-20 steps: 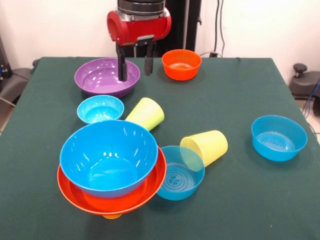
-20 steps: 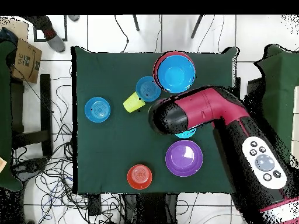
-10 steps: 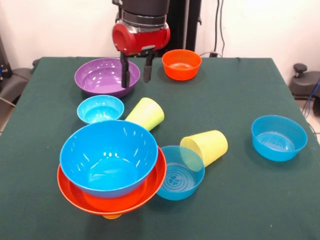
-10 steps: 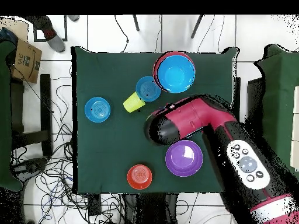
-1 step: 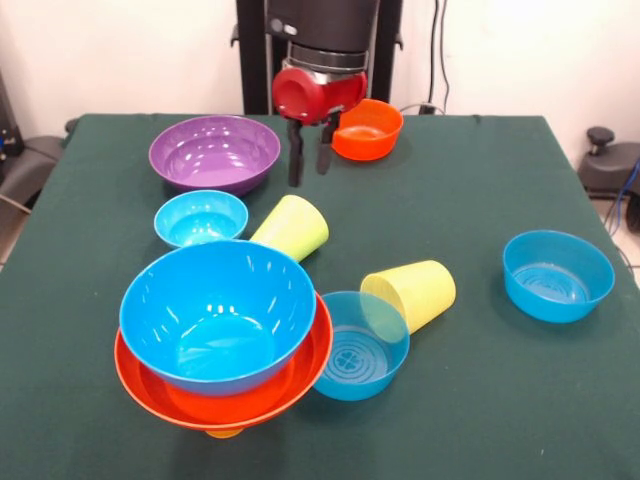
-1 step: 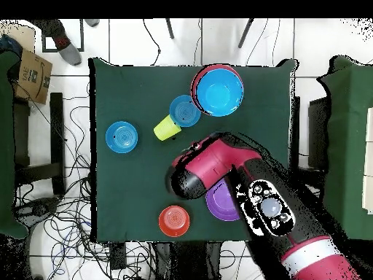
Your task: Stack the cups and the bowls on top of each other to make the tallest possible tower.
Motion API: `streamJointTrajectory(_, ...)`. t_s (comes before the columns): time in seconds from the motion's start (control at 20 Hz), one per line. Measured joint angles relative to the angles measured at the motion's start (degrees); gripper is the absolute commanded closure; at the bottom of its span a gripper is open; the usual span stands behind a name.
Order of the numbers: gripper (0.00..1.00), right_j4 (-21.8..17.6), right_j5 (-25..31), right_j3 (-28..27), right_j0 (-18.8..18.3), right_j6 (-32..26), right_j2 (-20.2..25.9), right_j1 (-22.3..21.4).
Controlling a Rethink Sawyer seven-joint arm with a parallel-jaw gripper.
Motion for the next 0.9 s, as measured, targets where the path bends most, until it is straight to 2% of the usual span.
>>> streamJointTrajectory(0.5, 0.0, -5.1, -0.26, 0.43, 7.28, 0.14, -7.93, 3.61)
streamJointTrajectory(0.55, 0.0, -6.41, -0.26, 0.42, 8.59, 0.37, -9.28, 4.05)
streamJointTrajectory(0.6, 0.0, -9.39, -0.27, 0.42, 11.29, 1.36, -11.8, 4.87)
streamJointTrajectory(0.85, 0.0, -15.52, -0.28, 0.34, 16.6, 5.48, -16.32, 6.42)
streamJointTrajectory(0.9, 0.0, -18.9, -0.28, 0.17, 19.16, 8.93, -18.4, 7.38)
